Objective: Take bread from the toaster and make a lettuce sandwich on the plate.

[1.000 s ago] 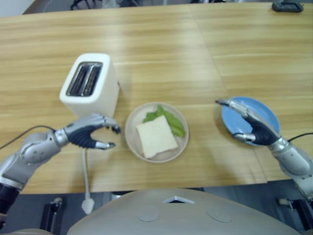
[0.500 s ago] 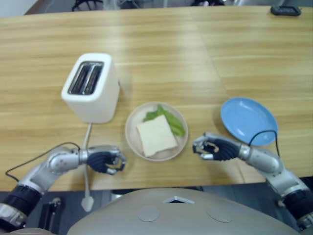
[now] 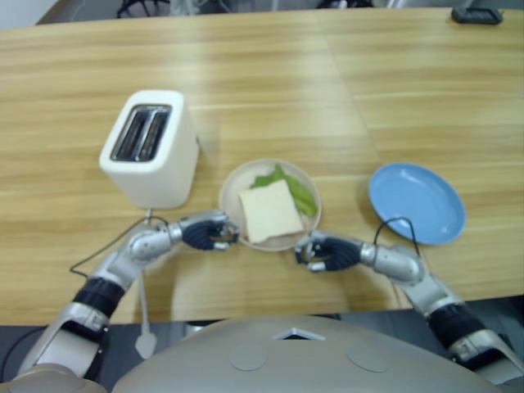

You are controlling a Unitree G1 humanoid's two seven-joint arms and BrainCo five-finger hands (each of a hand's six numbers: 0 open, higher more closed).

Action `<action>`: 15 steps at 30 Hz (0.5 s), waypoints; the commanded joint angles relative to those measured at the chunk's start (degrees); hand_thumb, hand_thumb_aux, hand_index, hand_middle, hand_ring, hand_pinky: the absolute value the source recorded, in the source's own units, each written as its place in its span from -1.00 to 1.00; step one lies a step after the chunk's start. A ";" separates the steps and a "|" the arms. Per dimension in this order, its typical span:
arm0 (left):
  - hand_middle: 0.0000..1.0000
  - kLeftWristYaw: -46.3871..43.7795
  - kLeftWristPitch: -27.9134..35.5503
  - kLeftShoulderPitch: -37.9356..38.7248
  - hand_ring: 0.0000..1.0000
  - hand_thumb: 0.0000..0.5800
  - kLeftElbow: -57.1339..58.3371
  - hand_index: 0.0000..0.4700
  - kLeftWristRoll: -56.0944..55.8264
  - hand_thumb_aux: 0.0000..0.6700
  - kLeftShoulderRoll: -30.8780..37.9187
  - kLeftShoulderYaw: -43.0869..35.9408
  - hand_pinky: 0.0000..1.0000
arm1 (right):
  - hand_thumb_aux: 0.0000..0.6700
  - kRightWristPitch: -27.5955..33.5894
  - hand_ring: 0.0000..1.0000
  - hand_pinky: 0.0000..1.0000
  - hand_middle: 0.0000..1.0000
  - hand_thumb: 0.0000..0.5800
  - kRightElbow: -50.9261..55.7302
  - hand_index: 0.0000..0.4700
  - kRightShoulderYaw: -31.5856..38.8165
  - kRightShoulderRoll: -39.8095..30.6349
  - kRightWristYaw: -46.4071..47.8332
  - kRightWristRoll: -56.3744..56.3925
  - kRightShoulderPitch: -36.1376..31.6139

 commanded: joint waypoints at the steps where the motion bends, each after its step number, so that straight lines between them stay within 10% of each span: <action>1: 1.00 4.90 -0.84 -3.40 1.00 1.00 5.47 0.96 3.22 1.00 -2.09 0.34 1.00 | 1.00 1.21 0.92 0.92 0.92 1.00 8.58 0.96 -1.70 2.31 -11.39 -9.31 -4.43; 9: 1.00 13.11 -1.86 -6.88 1.00 1.00 10.27 0.96 5.31 1.00 -4.11 1.03 1.00 | 1.00 -0.11 0.49 0.49 0.49 1.00 17.23 0.96 -5.44 2.94 -33.29 -17.22 -11.89; 11: 1.00 13.41 -1.84 -7.01 1.00 1.00 8.71 0.96 3.68 1.00 -4.32 1.79 1.00 | 0.83 -3.12 -0.07 -0.07 -0.07 0.99 15.14 0.79 -6.58 2.62 -31.83 -13.22 -10.30; 12: 1.00 13.34 -1.68 -6.97 1.00 0.89 7.68 0.50 2.49 0.54 -4.39 2.35 1.00 | 0.47 -4.66 -0.31 -0.31 -0.31 0.86 13.86 0.44 -7.20 2.35 -30.58 -10.53 -9.30; 13: -1.00 12.96 -1.07 -6.83 -1.00 -1.00 5.54 -1.00 0.45 -1.00 -4.27 3.46 -1.00 | -1.00 -6.63 -1.00 -1.00 -1.00 -1.00 11.55 -1.00 -8.26 1.74 -28.33 -5.50 -7.75; 15: -1.00 11.97 -0.06 -6.21 -1.00 -1.00 1.96 -1.00 -2.73 -1.00 -3.89 4.91 -1.00 | -1.00 -8.82 -1.00 -1.00 -1.00 -1.00 8.01 -1.00 -9.78 0.84 -25.15 1.99 -5.65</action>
